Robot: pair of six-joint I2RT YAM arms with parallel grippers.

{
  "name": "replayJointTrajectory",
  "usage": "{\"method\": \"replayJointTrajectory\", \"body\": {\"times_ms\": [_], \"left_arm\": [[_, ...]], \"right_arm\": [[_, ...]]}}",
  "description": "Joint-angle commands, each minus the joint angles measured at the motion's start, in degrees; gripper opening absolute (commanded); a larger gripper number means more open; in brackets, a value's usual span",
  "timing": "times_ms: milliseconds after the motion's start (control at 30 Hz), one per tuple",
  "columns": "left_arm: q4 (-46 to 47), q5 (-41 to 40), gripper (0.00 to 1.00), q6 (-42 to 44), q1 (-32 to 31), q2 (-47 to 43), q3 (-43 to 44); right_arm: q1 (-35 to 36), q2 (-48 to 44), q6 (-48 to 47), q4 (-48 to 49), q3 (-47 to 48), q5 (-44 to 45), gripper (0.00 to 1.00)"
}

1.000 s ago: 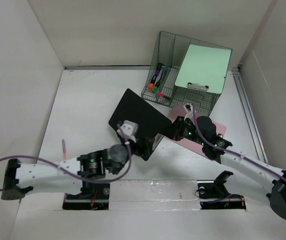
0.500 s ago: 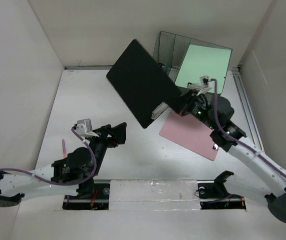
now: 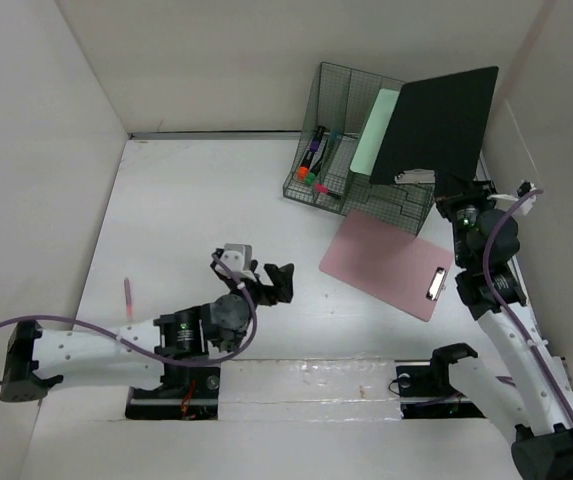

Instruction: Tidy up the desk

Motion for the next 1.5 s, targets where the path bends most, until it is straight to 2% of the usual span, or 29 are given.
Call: {"method": "replayJointTrajectory", "body": {"times_ms": [0, 333, 433, 567, 700, 833, 967, 1467], "left_arm": [[6.3, 4.2, 0.80, 1.8, 0.1, 3.3, -1.6], [12.5, 10.0, 0.81, 3.8, 0.1, 10.9, -3.2], [15.7, 12.9, 0.82, 5.2, 0.6, 15.0, -3.6], [15.8, 15.7, 0.82, 5.5, 0.6, 24.3, -0.8], [15.2, 17.3, 0.82, 5.7, 0.6, 29.7, 2.1], [16.7, 18.5, 0.82, 6.1, 0.6, 30.2, 1.9], [18.4, 19.0, 0.82, 6.9, 0.6, 30.1, 1.2], [18.5, 20.2, 0.82, 6.4, 0.6, 32.3, 2.1]], "right_arm": [[-2.5, 0.2, 7.4, 5.8, -1.7, 3.1, 0.00], [-3.9, 4.7, 11.7, 11.6, -6.4, -2.7, 0.00], [-3.9, 5.6, 11.7, 12.3, -7.4, -4.5, 0.00], [-3.9, 7.9, 11.7, 12.4, -7.2, -6.3, 0.00], [-4.4, 6.7, 12.8, 15.0, -8.4, -6.7, 0.00], [-6.1, 1.2, 11.3, 14.1, -7.5, -5.1, 0.00], [-6.7, -0.2, 10.5, 12.8, -5.4, -5.2, 0.00], [-6.7, 8.3, 14.1, 19.6, -8.3, -9.6, 0.00]]}}
